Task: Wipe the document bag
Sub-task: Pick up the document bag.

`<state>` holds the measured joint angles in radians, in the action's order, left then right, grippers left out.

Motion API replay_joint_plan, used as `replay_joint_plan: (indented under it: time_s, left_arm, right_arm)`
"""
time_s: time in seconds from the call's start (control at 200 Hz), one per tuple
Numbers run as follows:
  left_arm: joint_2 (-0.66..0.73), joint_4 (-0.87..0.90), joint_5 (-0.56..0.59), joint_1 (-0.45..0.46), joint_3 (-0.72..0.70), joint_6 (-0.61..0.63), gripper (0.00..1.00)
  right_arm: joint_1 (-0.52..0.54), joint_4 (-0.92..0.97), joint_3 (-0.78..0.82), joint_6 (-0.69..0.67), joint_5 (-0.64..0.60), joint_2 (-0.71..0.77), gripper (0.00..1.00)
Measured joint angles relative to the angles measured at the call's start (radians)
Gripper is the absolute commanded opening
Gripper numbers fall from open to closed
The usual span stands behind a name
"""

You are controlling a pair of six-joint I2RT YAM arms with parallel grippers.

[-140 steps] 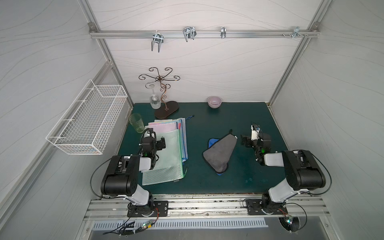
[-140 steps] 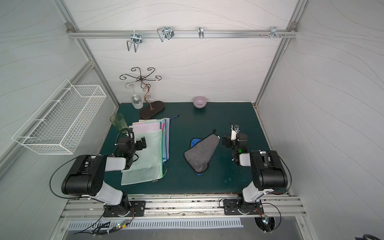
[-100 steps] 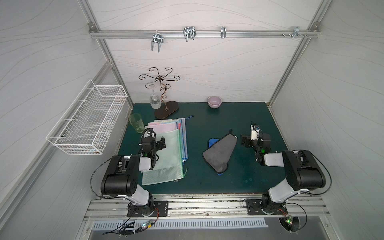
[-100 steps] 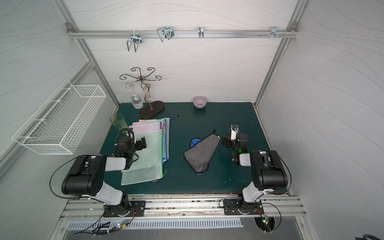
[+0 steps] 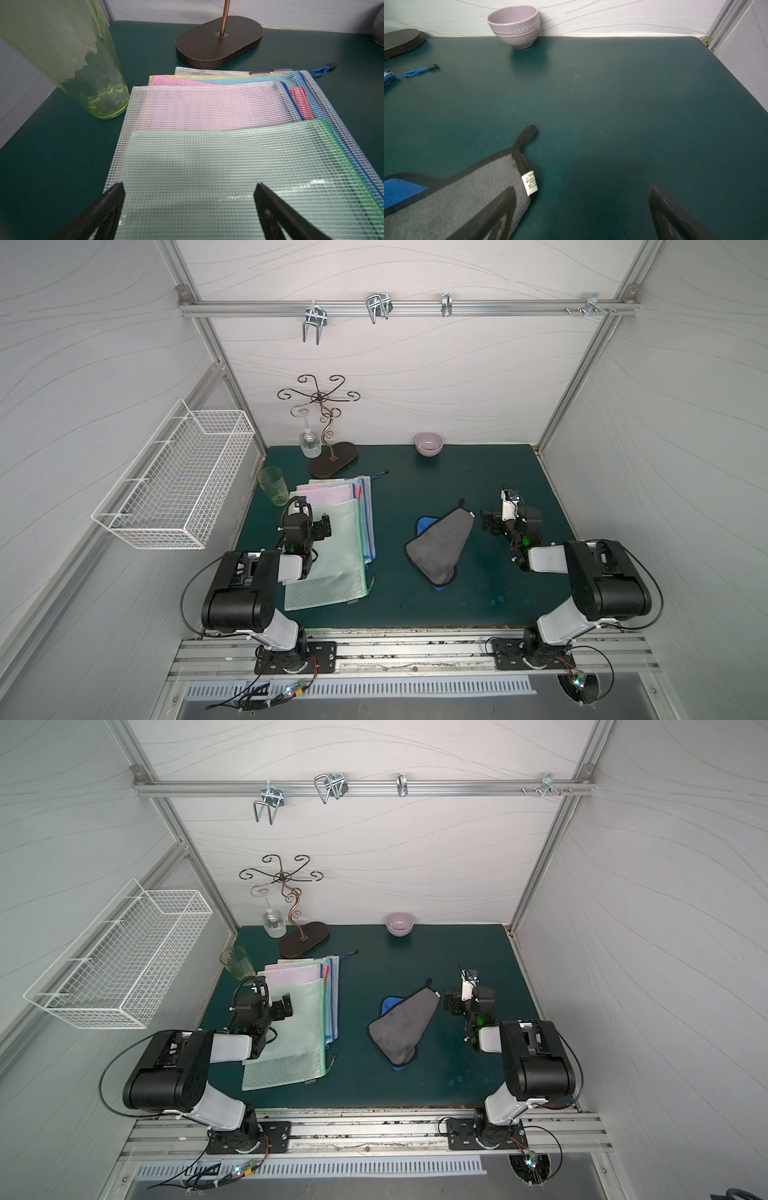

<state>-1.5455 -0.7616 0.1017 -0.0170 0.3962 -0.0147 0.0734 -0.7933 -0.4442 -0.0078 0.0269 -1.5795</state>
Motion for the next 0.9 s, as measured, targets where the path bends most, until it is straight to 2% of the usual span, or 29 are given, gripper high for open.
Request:
replay_joint_plan:
  time_s: [0.56, 0.755, 0.9]
  left_arm:
    - [0.002, -0.003, 0.007, 0.013, 0.0, 0.009, 0.97]
    - [0.107, 0.092, 0.075, 0.086, 0.015, 0.042, 0.99]
    - [0.224, 0.245, 0.119, 0.135, 0.097, 0.036, 0.99]
  right_arm:
    - [-0.015, 0.007, 0.0, 0.013, -0.007, 0.005, 0.99]
    - [-0.055, 0.26, -0.105, 0.114, -0.131, 0.148, 0.99]
    - [-0.068, 0.43, -0.214, 0.297, -0.211, 0.291, 0.99]
